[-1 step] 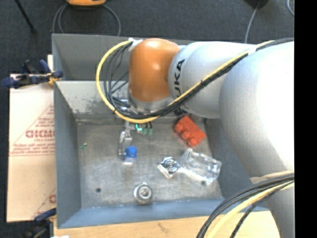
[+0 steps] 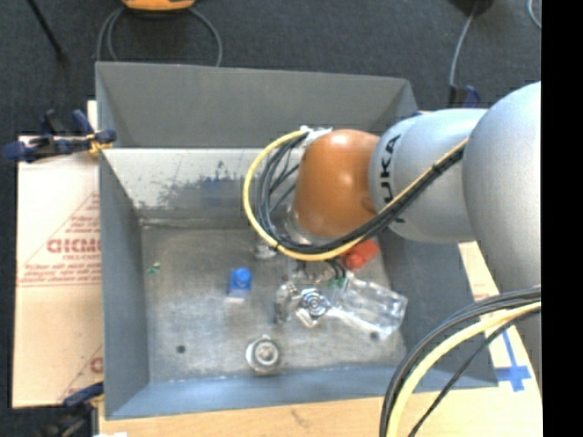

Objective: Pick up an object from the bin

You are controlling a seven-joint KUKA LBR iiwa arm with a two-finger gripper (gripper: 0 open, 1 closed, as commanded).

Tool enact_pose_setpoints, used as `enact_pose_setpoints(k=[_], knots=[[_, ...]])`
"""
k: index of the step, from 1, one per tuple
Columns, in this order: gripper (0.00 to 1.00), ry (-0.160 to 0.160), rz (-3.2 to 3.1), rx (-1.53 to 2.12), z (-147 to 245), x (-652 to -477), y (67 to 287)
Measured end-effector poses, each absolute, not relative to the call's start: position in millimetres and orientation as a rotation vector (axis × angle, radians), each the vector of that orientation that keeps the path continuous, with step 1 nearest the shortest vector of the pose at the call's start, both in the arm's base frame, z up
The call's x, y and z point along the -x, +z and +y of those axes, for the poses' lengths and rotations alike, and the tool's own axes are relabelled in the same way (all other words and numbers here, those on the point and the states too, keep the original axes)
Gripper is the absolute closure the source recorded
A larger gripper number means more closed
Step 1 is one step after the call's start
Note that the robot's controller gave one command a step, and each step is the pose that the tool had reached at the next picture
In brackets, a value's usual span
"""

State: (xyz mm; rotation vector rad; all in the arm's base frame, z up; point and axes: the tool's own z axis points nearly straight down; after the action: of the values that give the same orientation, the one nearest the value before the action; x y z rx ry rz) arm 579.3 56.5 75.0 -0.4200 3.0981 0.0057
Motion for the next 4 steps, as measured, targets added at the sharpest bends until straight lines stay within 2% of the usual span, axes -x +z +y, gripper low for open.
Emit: enact_pose_setpoints(k=[1,2,3,4], knots=[[0.00,-0.002,3.038,0.736,-47.6,-563.5,74.8],[1.00,-0.002,3.039,0.733,-46.1,-564.3,76.4],[1.00,-0.006,2.985,0.971,-20.1,-658.0,75.6],[0.00,-0.002,2.983,0.961,-19.8,-656.9,74.7]])
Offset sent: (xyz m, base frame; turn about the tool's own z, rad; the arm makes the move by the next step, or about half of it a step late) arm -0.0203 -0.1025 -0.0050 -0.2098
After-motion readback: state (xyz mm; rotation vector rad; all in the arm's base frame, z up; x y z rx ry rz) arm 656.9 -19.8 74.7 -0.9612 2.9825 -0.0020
